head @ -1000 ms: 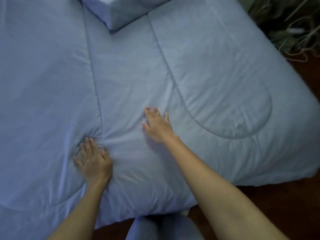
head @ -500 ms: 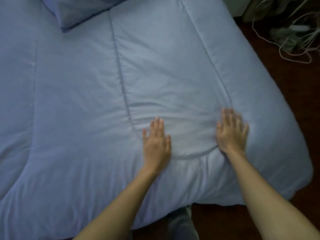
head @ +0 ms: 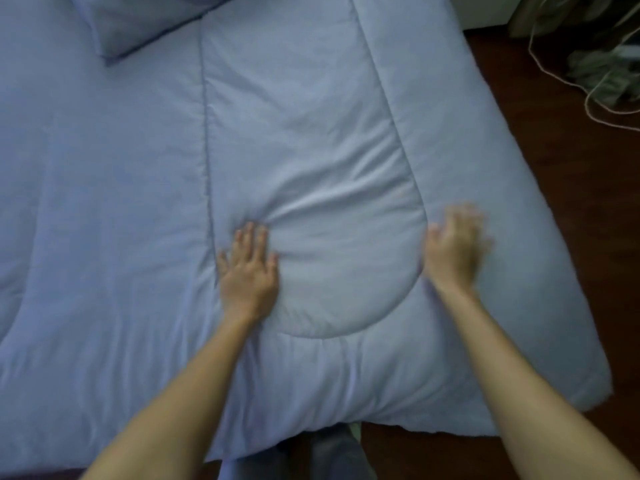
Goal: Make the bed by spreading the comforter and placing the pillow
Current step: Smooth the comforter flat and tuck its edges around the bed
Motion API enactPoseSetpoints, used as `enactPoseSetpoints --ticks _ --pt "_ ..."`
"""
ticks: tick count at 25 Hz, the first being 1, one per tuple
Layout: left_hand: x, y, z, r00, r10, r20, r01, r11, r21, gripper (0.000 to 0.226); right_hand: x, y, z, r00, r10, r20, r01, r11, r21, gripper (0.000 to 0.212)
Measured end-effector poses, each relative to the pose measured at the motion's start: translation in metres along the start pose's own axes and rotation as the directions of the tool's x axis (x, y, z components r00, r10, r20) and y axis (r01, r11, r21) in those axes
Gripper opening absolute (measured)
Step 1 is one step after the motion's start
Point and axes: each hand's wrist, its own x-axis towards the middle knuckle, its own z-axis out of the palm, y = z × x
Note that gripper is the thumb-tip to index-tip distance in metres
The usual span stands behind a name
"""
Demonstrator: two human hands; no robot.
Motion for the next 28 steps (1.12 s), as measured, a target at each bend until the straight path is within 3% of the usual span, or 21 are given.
enactPoseSetpoints --ticks 1,3,4,5,7,10,12,13,15,17,18,21,22,23,25,26,27,28 --pt "0.009 -0.025 -0.005 0.997 -0.079 0.011 0.079 0.997 0.006 0.058 0.004 -0.039 0.019 0.966 -0.248 0.074 0.252 0.967 -0.039 0.057" --pt "0.017 -0.069 -0.016 0.977 -0.210 0.040 0.209 0.978 0.027 0.056 0.002 -0.116 0.052 0.738 -0.632 0.235 0.660 0.749 -0.060 0.054" --pt "0.016 -0.083 -0.019 0.963 -0.265 0.048 0.263 0.964 0.044 0.056 0.000 -0.144 0.064 0.642 -0.701 0.309 0.744 0.668 -0.031 0.053" --pt "0.015 -0.091 -0.018 0.952 -0.303 0.037 0.301 0.952 0.056 0.056 0.001 -0.164 0.074 0.599 -0.712 0.367 0.770 0.638 -0.017 0.053" --pt "0.012 -0.090 -0.014 0.934 -0.358 0.003 0.358 0.932 0.056 0.055 0.014 -0.174 0.091 0.606 -0.676 0.419 0.754 0.656 -0.033 0.054" --pt "0.016 -0.055 -0.019 0.884 -0.467 0.017 0.467 0.883 -0.049 0.057 0.045 -0.136 0.084 0.736 -0.596 0.320 0.648 0.757 -0.080 0.054" --pt "0.009 -0.010 -0.017 0.910 -0.414 0.004 0.409 0.897 -0.170 0.061 0.070 -0.090 0.064 0.855 -0.479 0.201 0.506 0.855 -0.113 0.054" --pt "-0.004 0.019 -0.013 0.946 -0.323 -0.034 0.307 0.923 -0.232 0.063 0.080 -0.063 0.053 0.901 -0.405 0.155 0.425 0.896 -0.129 0.054" --pt "-0.050 0.086 0.002 0.992 0.015 -0.125 -0.051 0.956 -0.290 0.062 0.088 -0.006 0.030 0.967 -0.241 0.076 0.251 0.954 -0.164 0.054" --pt "-0.102 0.131 0.022 0.930 0.356 -0.092 -0.368 0.909 -0.198 0.059 0.085 0.050 0.009 0.994 -0.107 0.018 0.108 0.972 -0.208 0.055" --pt "-0.116 0.133 0.031 0.901 0.431 -0.058 -0.434 0.888 -0.150 0.058 0.082 0.073 -0.002 1.000 -0.023 0.008 0.025 0.978 -0.205 0.055" --pt "-0.133 0.082 0.043 0.935 0.352 -0.038 -0.353 0.935 -0.039 0.058 0.059 0.097 -0.019 0.957 0.281 -0.079 -0.289 0.949 -0.126 0.057" --pt "-0.135 0.060 0.042 0.954 0.297 -0.035 -0.298 0.955 -0.010 0.058 0.041 0.088 -0.013 0.944 0.304 -0.131 -0.317 0.943 -0.098 0.058" --pt "-0.135 0.040 0.038 0.969 0.245 -0.045 -0.244 0.970 0.018 0.058 0.017 0.070 -0.004 0.954 0.245 -0.171 -0.260 0.963 -0.071 0.057" --pt "-0.138 0.006 0.030 0.990 0.139 -0.015 -0.139 0.990 0.026 0.058 -0.052 0.021 0.027 0.979 -0.139 -0.146 0.130 0.989 -0.071 0.055" --pt "-0.141 -0.009 0.026 0.996 0.086 0.005 -0.086 0.996 0.013 0.060 -0.094 0.000 0.047 0.907 -0.416 -0.059 0.409 0.906 -0.107 0.055" --pt "-0.144 -0.023 0.021 0.999 0.028 0.032 -0.028 1.000 0.002 0.062 -0.132 -0.012 0.060 0.788 -0.614 0.049 0.614 0.777 -0.139 0.054" --pt "-0.147 -0.037 0.016 0.997 -0.042 0.067 0.043 0.999 -0.006 0.065 -0.161 -0.012 0.067 0.703 -0.699 0.129 0.711 0.686 -0.157 0.052"
